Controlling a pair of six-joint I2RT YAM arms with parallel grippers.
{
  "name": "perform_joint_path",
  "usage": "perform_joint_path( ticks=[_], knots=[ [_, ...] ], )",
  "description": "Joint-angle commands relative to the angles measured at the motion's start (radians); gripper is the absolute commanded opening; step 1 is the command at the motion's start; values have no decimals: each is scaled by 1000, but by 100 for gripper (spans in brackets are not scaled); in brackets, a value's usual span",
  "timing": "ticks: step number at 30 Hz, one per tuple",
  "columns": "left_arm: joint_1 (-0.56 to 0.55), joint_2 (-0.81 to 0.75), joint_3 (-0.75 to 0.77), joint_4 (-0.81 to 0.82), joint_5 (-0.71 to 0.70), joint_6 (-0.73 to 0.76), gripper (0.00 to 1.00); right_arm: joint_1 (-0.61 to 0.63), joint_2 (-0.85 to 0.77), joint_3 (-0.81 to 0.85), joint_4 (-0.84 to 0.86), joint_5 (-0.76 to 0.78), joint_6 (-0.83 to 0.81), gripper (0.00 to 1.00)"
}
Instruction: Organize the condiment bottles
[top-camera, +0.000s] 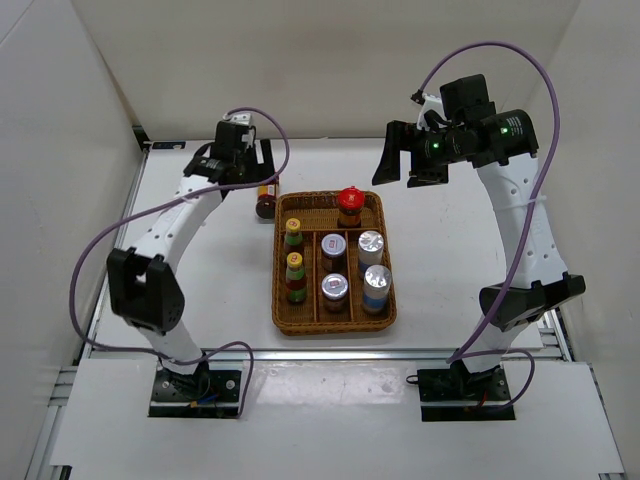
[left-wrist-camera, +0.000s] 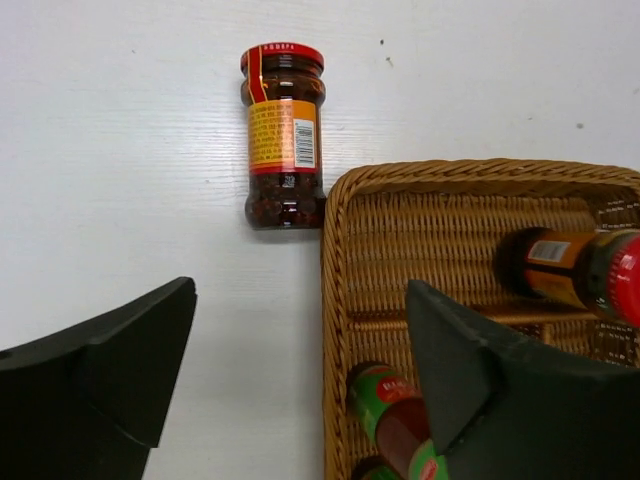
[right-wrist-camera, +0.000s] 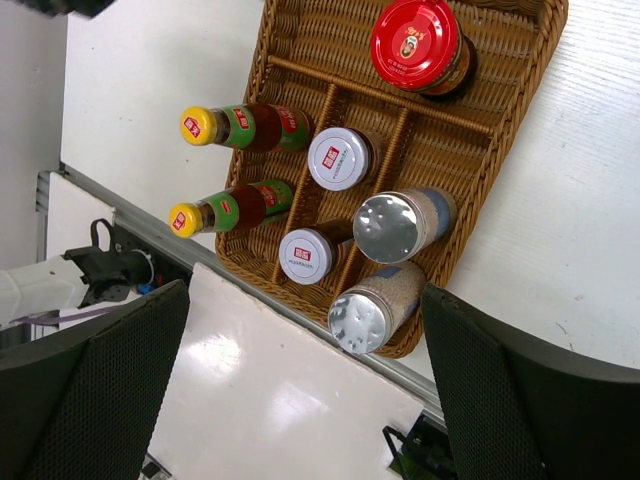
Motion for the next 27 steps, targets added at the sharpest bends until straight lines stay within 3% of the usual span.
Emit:
perform_joint_path(
  ticks=[1,5,10,17,27],
  knots=[
    [-3,84,89,-16,25,-10,100,-3,-18,-3,-226,-1,-10,100],
    [-3,231,228,-28,47,8,100,-3,-38,-4,-226,17,-10,100],
    [-3,468,525,-131,59,9,100,-3,-58,29,-226,62,-10,100],
    [17,751,790,-263,34,-33,100,-3,-105,-16,-226,140,-28,100],
    [55,781,799,-273,30,4,100,-3,-190,-108,-246,192,-8,100]
  ],
)
